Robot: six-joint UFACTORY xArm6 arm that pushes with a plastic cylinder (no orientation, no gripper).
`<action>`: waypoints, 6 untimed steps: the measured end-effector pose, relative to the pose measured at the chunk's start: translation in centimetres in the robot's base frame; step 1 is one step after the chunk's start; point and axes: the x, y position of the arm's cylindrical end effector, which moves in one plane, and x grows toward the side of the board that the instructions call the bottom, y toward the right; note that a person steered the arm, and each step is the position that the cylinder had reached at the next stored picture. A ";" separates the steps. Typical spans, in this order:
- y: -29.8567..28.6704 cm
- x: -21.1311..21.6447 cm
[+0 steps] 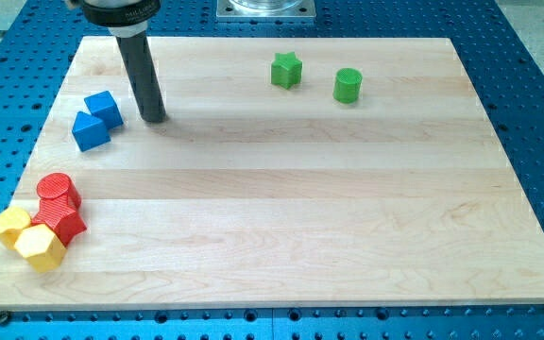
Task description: Adjust the blue blocks the center left side of the board
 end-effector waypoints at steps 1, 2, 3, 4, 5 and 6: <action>-4.1 2.5; -1.1 2.8; 1.5 4.4; -3.2 4.6; -4.1 4.6; -1.7 4.3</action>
